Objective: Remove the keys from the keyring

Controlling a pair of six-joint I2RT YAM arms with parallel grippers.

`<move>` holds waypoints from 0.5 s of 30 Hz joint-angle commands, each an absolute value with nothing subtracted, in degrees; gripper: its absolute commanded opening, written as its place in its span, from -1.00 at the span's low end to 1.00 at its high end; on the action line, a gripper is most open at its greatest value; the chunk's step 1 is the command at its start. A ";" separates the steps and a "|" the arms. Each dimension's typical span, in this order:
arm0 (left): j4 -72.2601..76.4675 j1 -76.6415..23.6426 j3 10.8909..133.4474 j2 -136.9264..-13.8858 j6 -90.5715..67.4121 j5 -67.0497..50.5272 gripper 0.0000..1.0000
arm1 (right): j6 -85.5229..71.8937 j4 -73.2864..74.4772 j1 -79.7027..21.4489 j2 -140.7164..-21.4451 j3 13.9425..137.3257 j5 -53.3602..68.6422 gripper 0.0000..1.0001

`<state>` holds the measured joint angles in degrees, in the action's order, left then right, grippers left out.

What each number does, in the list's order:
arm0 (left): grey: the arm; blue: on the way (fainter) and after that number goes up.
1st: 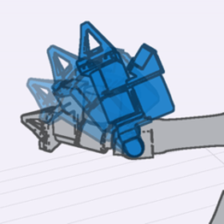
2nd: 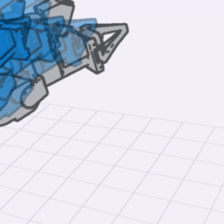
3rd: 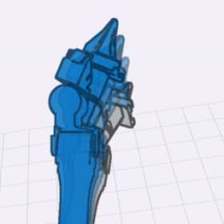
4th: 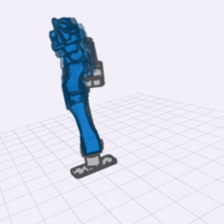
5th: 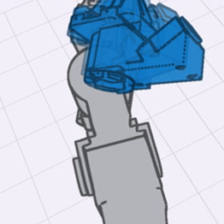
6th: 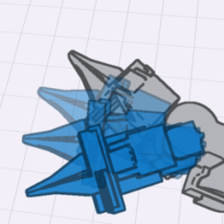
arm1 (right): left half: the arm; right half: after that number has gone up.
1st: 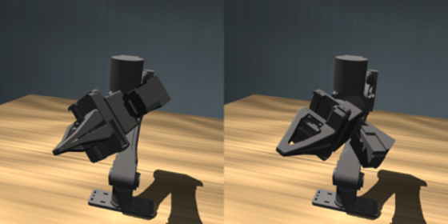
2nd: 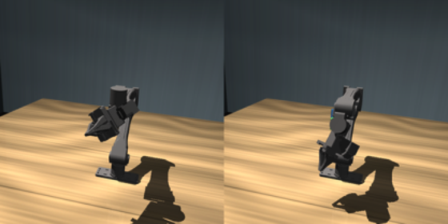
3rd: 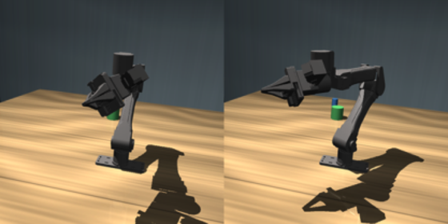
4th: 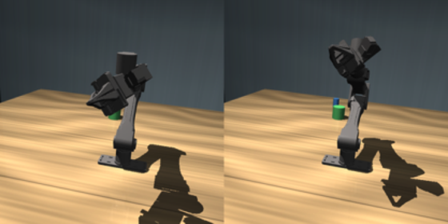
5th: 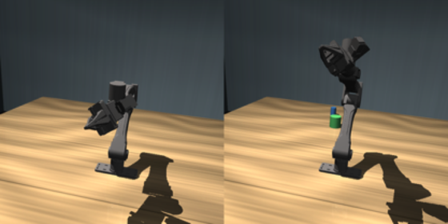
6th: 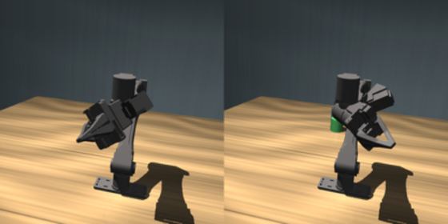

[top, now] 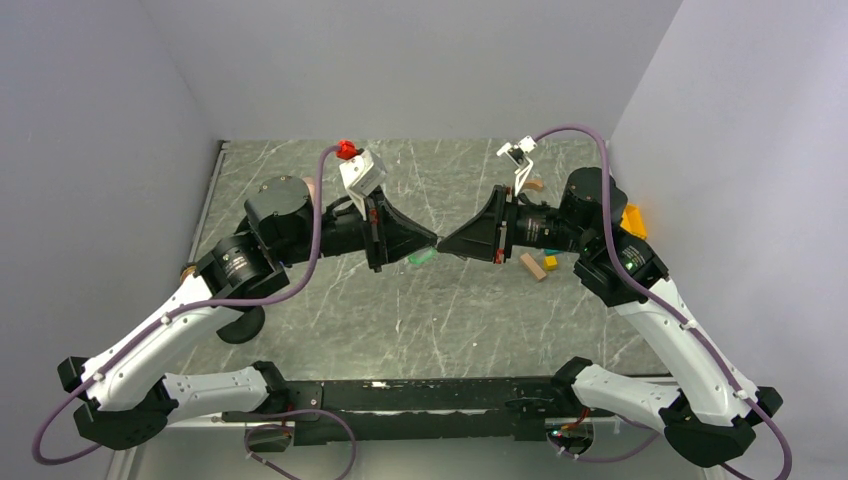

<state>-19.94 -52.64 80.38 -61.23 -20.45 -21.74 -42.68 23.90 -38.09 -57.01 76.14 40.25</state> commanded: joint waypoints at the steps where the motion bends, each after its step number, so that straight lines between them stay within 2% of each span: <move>1: -17.83 -52.67 81.75 -62.02 -21.45 -25.16 -1.00 | -43.59 17.56 -38.95 -56.36 78.14 44.75 -1.00; 15: -20.02 -51.32 84.55 -64.21 -26.52 -41.62 -1.00 | -39.69 17.48 -39.34 -56.75 81.43 50.23 -1.00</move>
